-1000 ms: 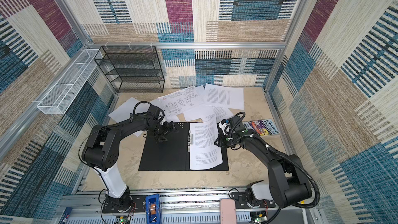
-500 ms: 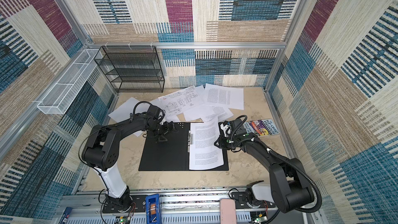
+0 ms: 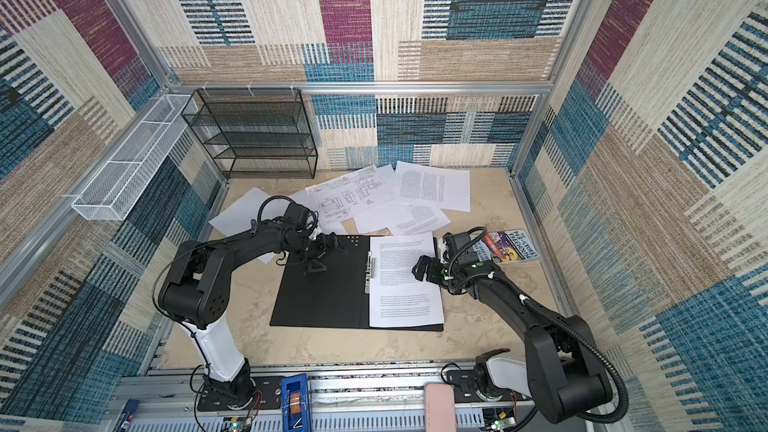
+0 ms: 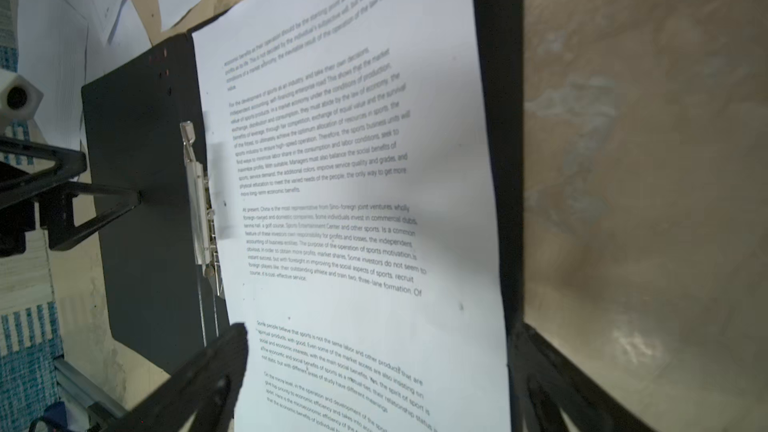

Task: Put the files into the folder
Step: 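Release the sheet and draw the right gripper back toward the robot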

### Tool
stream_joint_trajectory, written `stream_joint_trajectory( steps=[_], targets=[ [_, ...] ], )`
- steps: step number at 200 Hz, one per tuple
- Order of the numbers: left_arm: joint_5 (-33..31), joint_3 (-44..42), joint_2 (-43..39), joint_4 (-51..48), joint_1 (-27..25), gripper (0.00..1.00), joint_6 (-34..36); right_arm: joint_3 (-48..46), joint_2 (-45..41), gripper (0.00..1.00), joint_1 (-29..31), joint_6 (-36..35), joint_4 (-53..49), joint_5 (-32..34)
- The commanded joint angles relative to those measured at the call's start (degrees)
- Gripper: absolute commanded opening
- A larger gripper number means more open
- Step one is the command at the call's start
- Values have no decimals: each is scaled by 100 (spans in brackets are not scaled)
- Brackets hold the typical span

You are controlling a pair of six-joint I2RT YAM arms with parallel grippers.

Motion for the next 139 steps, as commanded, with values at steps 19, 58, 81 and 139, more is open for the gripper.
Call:
stream_joint_trajectory(
  steps=[19,58,81,139],
  targets=[
    [-1486,-588,103,-693,86,100,-84,161,-334,100,-424,186,154,538],
    [-1286,-927,-88,-465,205,100,-201,-43,-228,96,-468,211,484,348],
    [-1211,-1035,-93,-403,231,100,-217,-374,-221,92,-446,500,603,225],
    [-1190,-1092,-49,-314,255,100,-245,-1031,-636,90,-106,978,778,76]
  ],
)
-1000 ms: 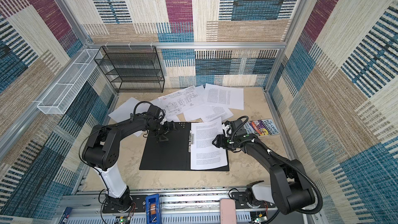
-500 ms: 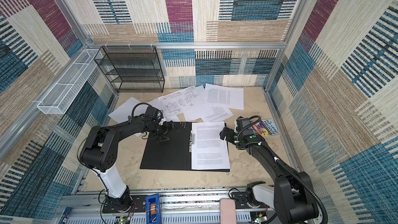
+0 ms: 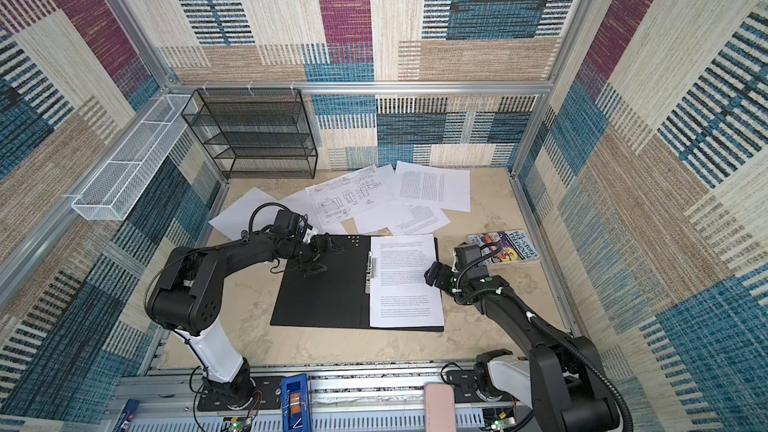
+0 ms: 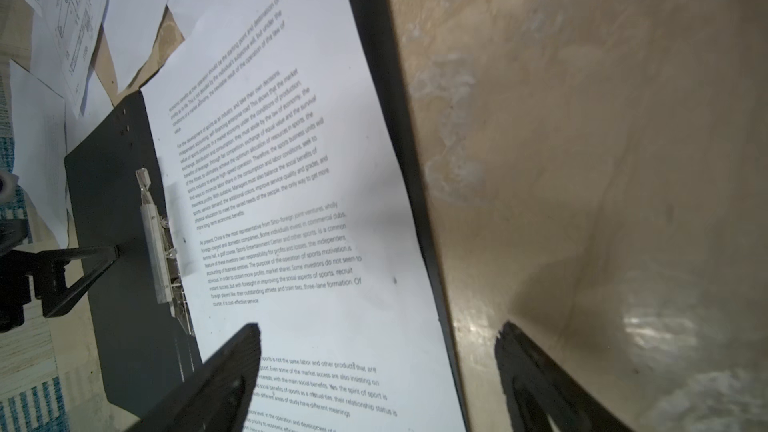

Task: Put the files into the folder

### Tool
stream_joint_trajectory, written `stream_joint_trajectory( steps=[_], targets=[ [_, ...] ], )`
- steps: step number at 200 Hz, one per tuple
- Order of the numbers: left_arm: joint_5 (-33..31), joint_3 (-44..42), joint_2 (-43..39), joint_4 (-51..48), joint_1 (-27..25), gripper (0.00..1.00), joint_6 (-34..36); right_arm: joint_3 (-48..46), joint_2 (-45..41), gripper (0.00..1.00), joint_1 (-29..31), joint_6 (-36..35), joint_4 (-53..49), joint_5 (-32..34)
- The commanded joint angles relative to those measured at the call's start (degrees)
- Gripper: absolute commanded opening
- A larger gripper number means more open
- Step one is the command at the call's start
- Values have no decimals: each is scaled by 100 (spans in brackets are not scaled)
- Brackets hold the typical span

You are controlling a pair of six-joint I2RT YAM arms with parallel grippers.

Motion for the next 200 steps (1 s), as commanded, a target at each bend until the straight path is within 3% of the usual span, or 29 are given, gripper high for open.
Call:
stream_joint_trajectory(
  steps=[1,146,200],
  targets=[
    [-1781,-251,311,-1463,-10,100,-16,-141,-57,90,140,279,303,-105],
    [-1734,-364,374,-1326,5,100,-109,-393,-180,89,498,777,491,-183],
    [-1748,-419,338,-1309,47,100,-109,305,151,92,590,393,-18,859]
  ],
)
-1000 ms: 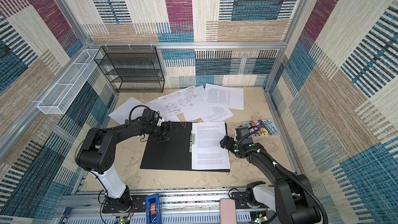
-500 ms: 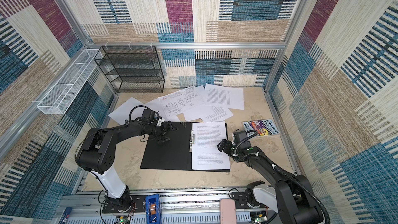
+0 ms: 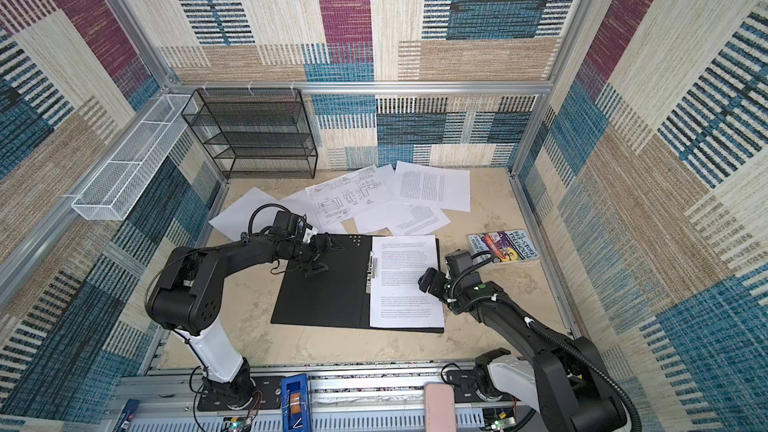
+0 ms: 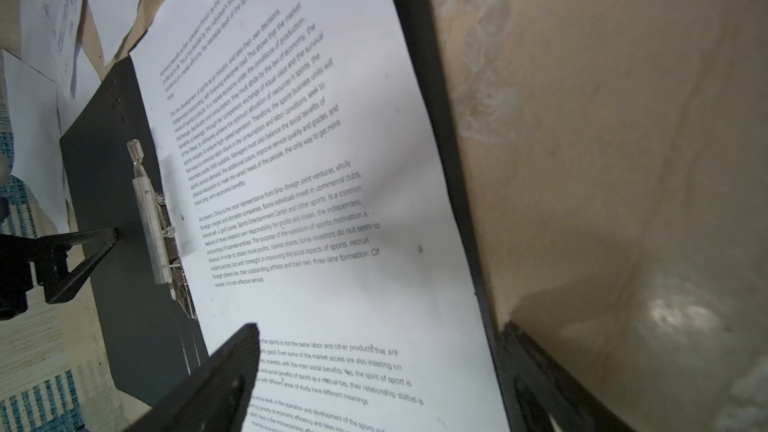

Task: Put the files into the folder

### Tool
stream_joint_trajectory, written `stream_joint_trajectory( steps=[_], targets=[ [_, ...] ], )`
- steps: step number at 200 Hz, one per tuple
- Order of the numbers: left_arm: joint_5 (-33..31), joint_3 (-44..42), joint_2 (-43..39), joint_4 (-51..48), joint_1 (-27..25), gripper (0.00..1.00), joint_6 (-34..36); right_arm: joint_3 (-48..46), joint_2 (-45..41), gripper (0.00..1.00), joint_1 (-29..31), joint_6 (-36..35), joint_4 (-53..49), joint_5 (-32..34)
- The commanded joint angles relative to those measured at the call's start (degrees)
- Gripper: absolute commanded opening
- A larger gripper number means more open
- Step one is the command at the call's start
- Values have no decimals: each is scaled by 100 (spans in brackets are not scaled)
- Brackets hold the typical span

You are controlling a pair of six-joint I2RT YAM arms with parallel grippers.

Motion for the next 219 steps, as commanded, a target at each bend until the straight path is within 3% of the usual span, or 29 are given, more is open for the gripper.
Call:
stream_joint_trajectory(
  steps=[1,50,119,219],
  targets=[
    [-1914,-266,327,-1663,11,100,0,424,192,92,12,-261,-93,563],
    [-1869,-288,304,-1646,39,100,0,1060,790,99,0,-768,62,729],
    [-1807,-310,348,-1595,63,100,-6,1649,1672,99,-9,-1207,463,621],
    [-1728,-322,390,-1519,86,100,-33,1324,2098,98,-37,-1218,850,467]
  ],
)
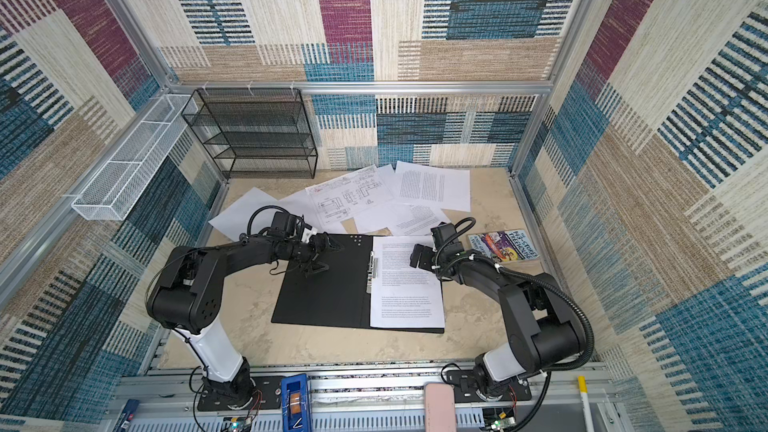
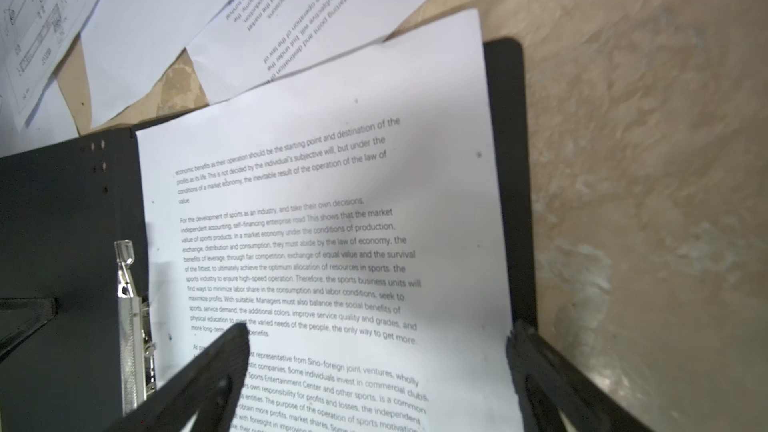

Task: Put the files into the folder

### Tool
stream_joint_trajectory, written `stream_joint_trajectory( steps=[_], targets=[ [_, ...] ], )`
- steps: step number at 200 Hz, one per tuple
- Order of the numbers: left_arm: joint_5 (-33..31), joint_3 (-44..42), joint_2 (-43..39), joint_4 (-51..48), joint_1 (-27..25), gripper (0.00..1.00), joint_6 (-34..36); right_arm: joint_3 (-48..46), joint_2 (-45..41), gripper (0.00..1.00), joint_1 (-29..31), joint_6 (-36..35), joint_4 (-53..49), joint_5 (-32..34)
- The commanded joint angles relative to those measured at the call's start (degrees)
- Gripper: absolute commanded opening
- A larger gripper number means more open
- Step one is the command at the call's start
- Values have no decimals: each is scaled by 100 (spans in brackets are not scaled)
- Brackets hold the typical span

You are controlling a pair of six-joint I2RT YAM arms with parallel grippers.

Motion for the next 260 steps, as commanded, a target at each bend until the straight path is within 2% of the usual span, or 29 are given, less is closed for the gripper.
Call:
stream_joint_trajectory(
  steps=[1,77,105,130,163,172,196,231,240,260],
  targets=[
    [-2005,-246,341,-1722,-1,100,23,-111,10,98,-6,8,225,-56],
    [-1962,-304,339,-1672,51,100,-45,-401,-211,97,-6,288,81,-156],
    [-1940,-321,364,-1636,58,100,-67,-666,-512,96,36,604,264,-452],
    [-1801,-284,357,-1599,45,99,-17,-647,-867,95,115,572,242,-437],
    [-1782,-111,-143,-1848,-106,96,138,-436,-1373,88,210,447,-290,-215],
    [-1728,-79,-306,-1937,-146,96,170,-459,-1532,83,211,512,-540,-124],
    [-1616,-175,-803,-2103,-313,95,239,-679,-2055,57,206,682,-1107,86],
    [-1764,-272,-1213,-2334,-1246,94,406,-1332,-2419,13,214,887,-1100,-768],
    [-1906,-256,-1211,-2394,-1460,95,430,-1467,-2459,9,238,859,-1060,-829],
    [-2133,-358,-1146,-2317,-1556,96,330,-1560,-2380,10,251,720,-961,-905]
  ],
)
